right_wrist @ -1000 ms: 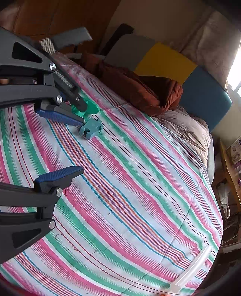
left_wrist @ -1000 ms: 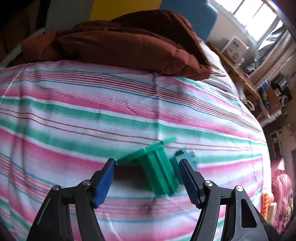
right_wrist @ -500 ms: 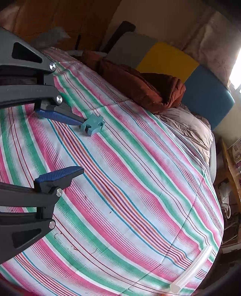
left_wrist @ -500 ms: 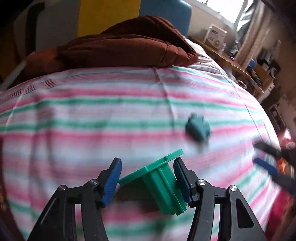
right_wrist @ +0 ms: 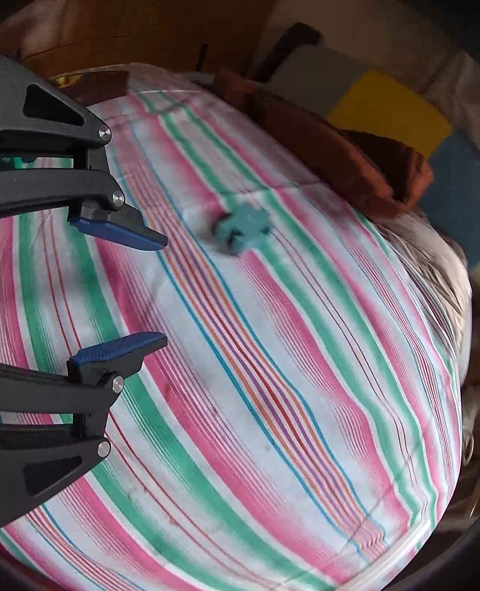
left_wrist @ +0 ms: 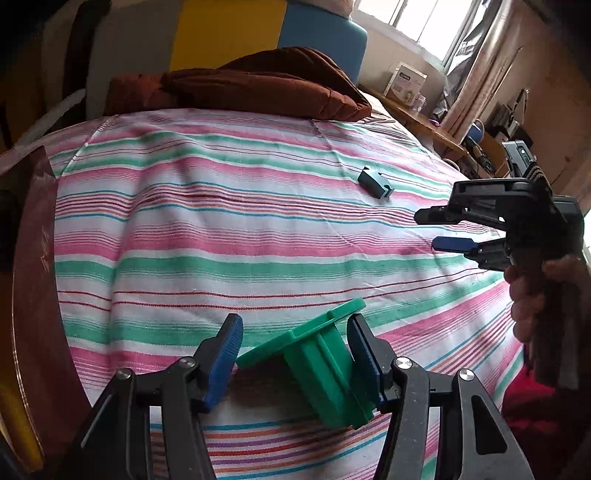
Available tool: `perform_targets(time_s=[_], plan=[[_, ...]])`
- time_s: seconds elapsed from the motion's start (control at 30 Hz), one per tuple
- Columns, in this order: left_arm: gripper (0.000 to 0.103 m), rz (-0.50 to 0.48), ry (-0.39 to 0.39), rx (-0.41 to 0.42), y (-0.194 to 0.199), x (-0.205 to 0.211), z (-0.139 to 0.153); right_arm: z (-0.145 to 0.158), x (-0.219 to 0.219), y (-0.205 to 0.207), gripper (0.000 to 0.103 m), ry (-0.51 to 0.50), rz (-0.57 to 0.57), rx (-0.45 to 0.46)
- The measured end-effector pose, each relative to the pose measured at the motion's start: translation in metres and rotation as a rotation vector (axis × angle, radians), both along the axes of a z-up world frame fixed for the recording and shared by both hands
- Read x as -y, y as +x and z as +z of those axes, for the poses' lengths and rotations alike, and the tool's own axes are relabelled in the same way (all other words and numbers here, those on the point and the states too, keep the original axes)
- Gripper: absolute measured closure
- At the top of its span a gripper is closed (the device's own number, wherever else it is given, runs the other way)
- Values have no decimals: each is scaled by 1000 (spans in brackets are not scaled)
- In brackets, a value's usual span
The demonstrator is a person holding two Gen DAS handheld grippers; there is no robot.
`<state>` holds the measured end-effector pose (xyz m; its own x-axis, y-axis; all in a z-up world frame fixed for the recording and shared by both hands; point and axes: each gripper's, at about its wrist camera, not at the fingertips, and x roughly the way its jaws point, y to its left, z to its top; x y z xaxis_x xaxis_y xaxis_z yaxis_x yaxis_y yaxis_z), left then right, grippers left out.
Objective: Organize rigid objects
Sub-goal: 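Grasp the teal puzzle piece with the right gripper while the left holds the green plug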
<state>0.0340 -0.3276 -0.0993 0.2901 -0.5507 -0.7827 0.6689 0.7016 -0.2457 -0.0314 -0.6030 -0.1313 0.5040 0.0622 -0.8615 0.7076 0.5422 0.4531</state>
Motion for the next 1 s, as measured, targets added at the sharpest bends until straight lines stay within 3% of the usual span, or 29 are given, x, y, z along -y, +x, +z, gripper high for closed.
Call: perform_targets(time_s=[0.33,0.5,0.63,0.73,0.83,1.0], plan=[[41,-1,-16,-2,-1,-5,-1,21,-14,71,57,-255,196,-101],[41,4,-26,-9,0,-6,-1,9,-16,117,57,-376,303,-218],[41,9,-26,-11,0,-6,-1,-2,-16,136,57,-414,328,-221],[41,9,-29,-12,-1,-8,-1,-1,-22,134,67,-393,374,-211],[41,15,-30,-9,-2,-9,-1,2,-40,118,68,-389,472,-209],[40,4,-17,17,-3,-5,-2,2,-72,69,68,-304,531,-179]])
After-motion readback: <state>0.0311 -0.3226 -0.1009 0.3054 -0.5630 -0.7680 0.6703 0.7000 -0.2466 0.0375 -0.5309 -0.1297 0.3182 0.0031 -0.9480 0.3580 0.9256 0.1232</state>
